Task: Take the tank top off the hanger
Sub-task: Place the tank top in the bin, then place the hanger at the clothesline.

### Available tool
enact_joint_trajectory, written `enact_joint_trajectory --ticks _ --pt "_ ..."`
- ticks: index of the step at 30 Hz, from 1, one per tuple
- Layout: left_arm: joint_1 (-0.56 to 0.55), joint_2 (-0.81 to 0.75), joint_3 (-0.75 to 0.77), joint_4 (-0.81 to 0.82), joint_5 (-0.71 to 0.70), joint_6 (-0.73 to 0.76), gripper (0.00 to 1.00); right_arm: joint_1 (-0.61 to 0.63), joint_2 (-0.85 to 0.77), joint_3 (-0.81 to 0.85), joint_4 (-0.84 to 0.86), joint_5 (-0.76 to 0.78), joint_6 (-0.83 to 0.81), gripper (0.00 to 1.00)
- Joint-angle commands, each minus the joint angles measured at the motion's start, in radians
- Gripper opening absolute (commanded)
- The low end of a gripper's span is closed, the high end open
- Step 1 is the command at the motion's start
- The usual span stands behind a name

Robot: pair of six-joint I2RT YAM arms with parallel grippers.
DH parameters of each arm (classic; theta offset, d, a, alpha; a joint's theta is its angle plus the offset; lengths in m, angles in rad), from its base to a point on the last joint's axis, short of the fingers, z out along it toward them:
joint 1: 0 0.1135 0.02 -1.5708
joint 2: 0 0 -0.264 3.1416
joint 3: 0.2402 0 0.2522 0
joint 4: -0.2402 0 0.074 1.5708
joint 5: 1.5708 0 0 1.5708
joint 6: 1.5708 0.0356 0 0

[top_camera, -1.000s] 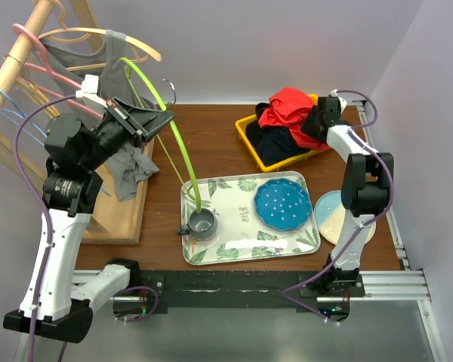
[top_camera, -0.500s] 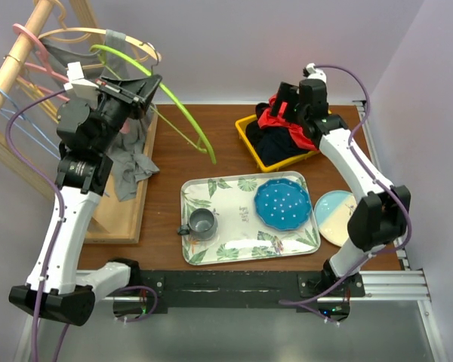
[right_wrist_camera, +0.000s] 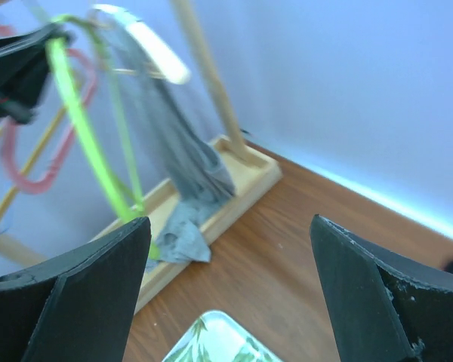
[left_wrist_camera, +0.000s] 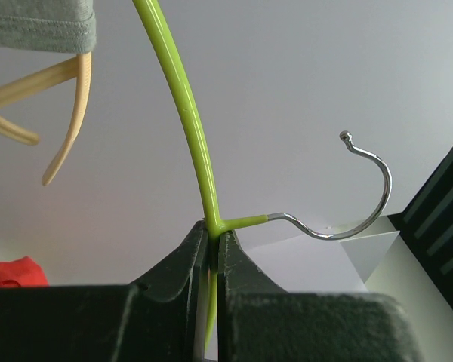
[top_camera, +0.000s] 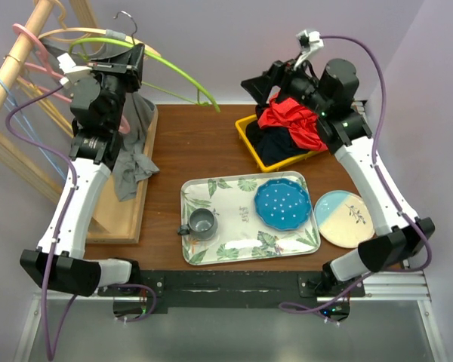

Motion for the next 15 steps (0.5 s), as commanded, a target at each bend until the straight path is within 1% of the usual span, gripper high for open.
enact_joint_trajectory --ticks 1,2,5,9,12,13,15 --pt "0.008 0.004 0.057 0.115 -0.018 -0.050 0.00 0.017 0.128 0.142 0.045 -0.279 -0.070 0.90" --pt "0.008 0.004 0.057 0.115 -0.017 -0.047 0.00 0.020 0.146 0.165 0.034 -0.324 -0.073 0.91" --pt "0.008 0.000 0.049 0.115 -0.029 -0.032 0.00 0.063 0.216 0.238 -0.003 -0.372 -0.092 0.89" --pt "0.014 0.001 0.056 0.102 -0.044 -0.025 0.00 0.140 0.259 0.281 -0.043 -0.291 -0.170 0.87" --pt "0.020 0.003 0.054 0.102 -0.040 -0.035 0.00 0.167 0.291 0.307 -0.069 -0.277 -0.191 0.83" --pt "0.022 0.003 0.054 0.101 -0.041 -0.033 0.00 0.173 0.296 0.308 -0.073 -0.264 -0.191 0.78" --pt "0.024 0.004 0.059 0.095 -0.051 -0.031 0.00 0.183 0.304 0.305 -0.066 -0.266 -0.190 0.71"
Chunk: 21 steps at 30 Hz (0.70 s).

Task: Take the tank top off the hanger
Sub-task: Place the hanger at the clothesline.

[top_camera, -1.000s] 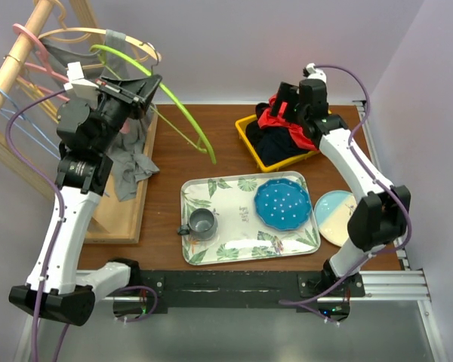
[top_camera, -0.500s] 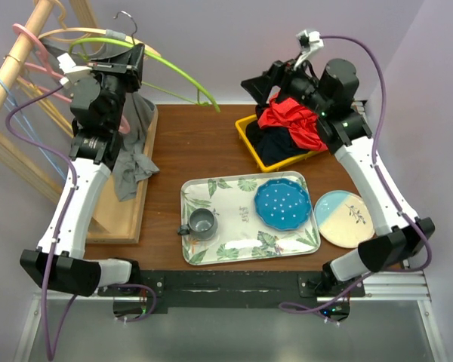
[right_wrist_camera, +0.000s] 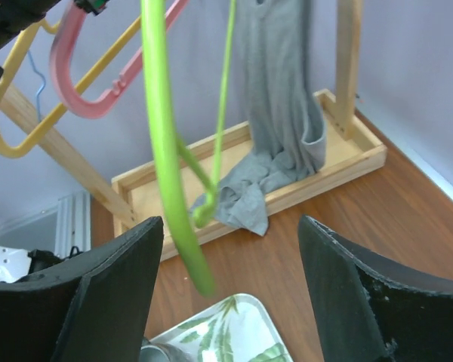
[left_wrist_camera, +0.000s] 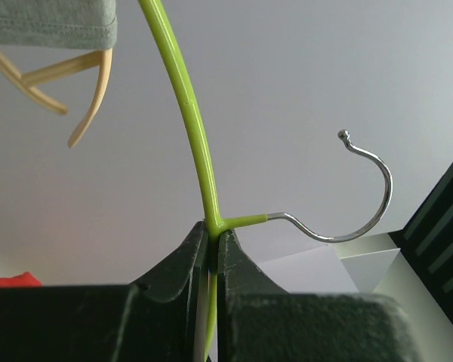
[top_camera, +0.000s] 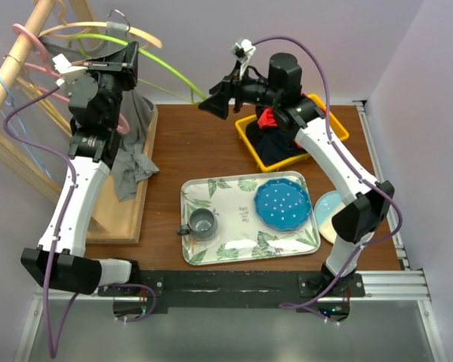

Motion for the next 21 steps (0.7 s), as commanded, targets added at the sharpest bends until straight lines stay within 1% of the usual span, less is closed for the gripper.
enact_joint_trajectory --ticks 1,3,6,8,9,11,12,15,17,18,19,21 --pt "0.004 -0.012 0.051 0.078 -0.029 -0.024 0.00 0.030 -0.003 0.053 -0.007 0.005 -0.042 0.67" --pt "0.006 -0.012 0.051 0.078 -0.046 -0.025 0.00 0.041 0.001 0.062 -0.011 -0.001 -0.044 0.67" --pt "0.009 -0.003 0.071 0.069 -0.060 -0.024 0.00 0.047 -0.006 0.052 0.008 0.010 -0.033 0.71" --pt "0.010 0.004 0.091 0.064 -0.077 -0.013 0.00 0.052 -0.005 0.053 0.034 0.025 -0.026 0.69" --pt "0.010 0.006 0.091 0.060 -0.080 -0.015 0.00 0.052 0.003 0.065 0.036 0.029 -0.026 0.60" --pt "0.012 0.003 0.082 0.066 -0.094 -0.028 0.00 0.055 0.036 0.110 0.031 0.055 -0.026 0.49" --pt "0.012 0.001 0.082 0.075 -0.097 -0.032 0.00 0.057 0.047 0.125 0.031 0.062 -0.026 0.37" --pt "0.012 0.001 0.080 0.071 -0.100 -0.033 0.00 0.060 0.078 0.160 0.050 0.086 -0.018 0.19" --pt "0.015 -0.005 0.057 0.067 -0.104 -0.039 0.00 0.061 0.086 0.163 0.085 0.086 -0.007 0.14" --pt "0.015 -0.014 0.048 0.072 -0.107 -0.041 0.00 0.064 0.087 0.163 0.094 0.079 -0.006 0.05" --pt "0.015 -0.017 0.037 0.077 -0.115 -0.044 0.00 0.067 0.090 0.167 0.107 0.076 -0.007 0.00" --pt "0.018 -0.031 0.011 0.090 -0.124 -0.044 0.00 0.074 0.102 0.177 0.114 0.071 -0.016 0.00"
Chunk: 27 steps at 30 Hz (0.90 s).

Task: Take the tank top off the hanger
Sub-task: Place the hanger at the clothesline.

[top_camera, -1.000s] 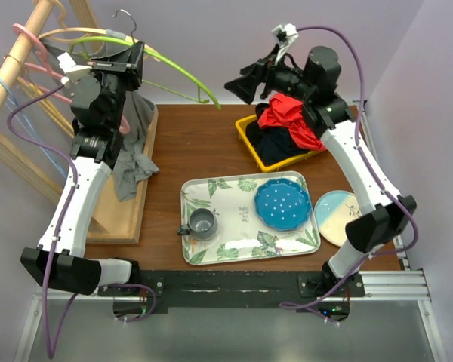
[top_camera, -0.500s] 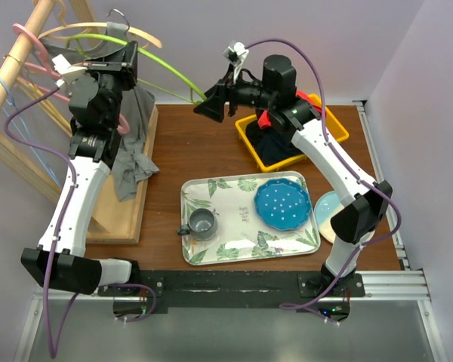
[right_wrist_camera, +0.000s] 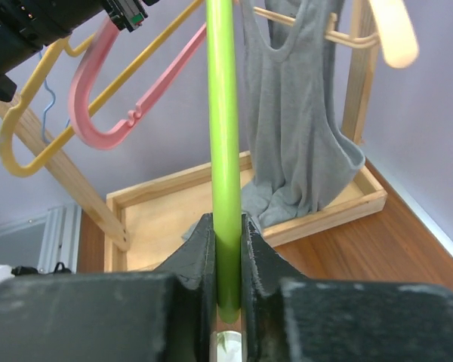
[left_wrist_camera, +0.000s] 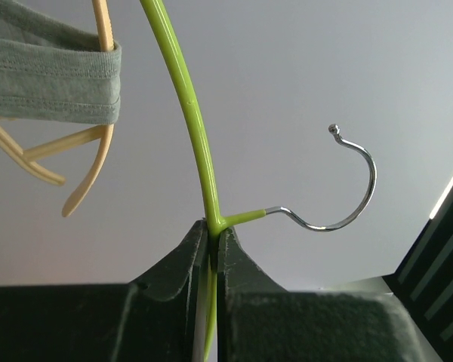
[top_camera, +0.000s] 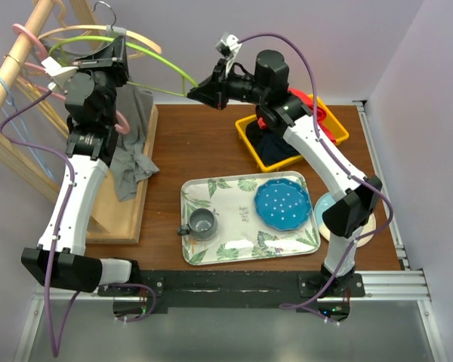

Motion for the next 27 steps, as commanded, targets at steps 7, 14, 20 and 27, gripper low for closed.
enact_joint_trajectory --ticks 7,14,20,27 --pt "0.003 -0.057 -0.040 0.114 -0.031 0.031 0.33 0.026 0.062 0.129 0.072 0.085 -0.012 0.00" --pt "0.005 -0.060 -0.029 0.112 0.046 0.106 0.54 0.039 0.068 0.150 0.084 0.117 -0.066 0.00" --pt "0.005 -0.062 -0.028 0.137 0.220 0.181 0.69 0.041 0.065 0.167 0.110 0.150 -0.090 0.00" --pt "0.005 -0.100 0.055 0.022 0.287 0.308 0.81 0.042 0.071 0.206 0.086 0.180 -0.109 0.00"
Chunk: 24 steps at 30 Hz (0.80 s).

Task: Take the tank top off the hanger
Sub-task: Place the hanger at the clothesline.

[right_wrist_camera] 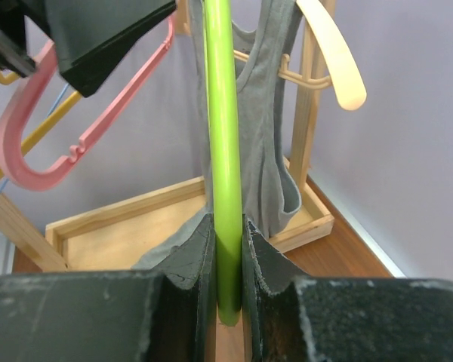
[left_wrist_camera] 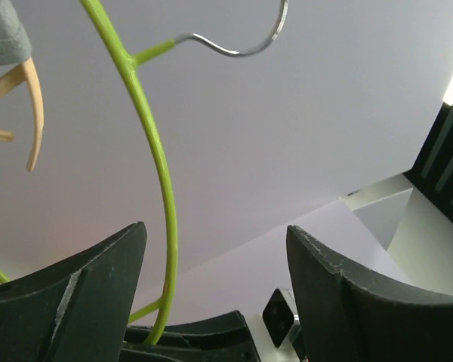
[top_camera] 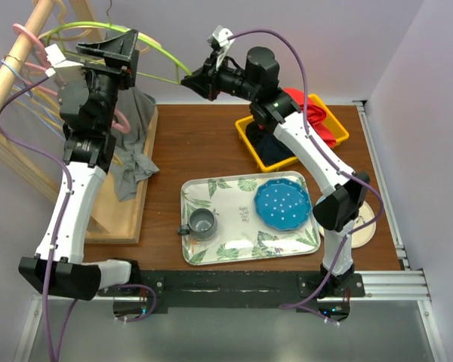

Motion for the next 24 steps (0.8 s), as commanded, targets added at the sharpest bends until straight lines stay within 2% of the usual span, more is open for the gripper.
enact_joint_trajectory --ticks 1,7,12,22,24 --pt "0.002 -0.054 0.099 -0.058 0.067 0.132 0.82 0.006 -0.026 0.077 0.059 0.044 -0.027 0.00" --pt "0.002 -0.151 0.041 -0.137 0.067 0.160 0.89 0.006 0.003 0.142 0.023 0.027 -0.036 0.00" --pt "0.002 -0.214 0.022 -0.223 0.111 0.215 0.93 0.004 -0.005 0.136 -0.028 0.017 -0.122 0.00" --pt "0.002 -0.264 -0.007 -0.231 0.370 0.264 0.95 0.004 -0.031 0.110 -0.054 0.017 -0.163 0.00" --pt "0.002 -0.287 -0.042 -0.184 0.421 0.263 0.95 0.004 -0.046 0.101 -0.057 0.033 -0.176 0.00"
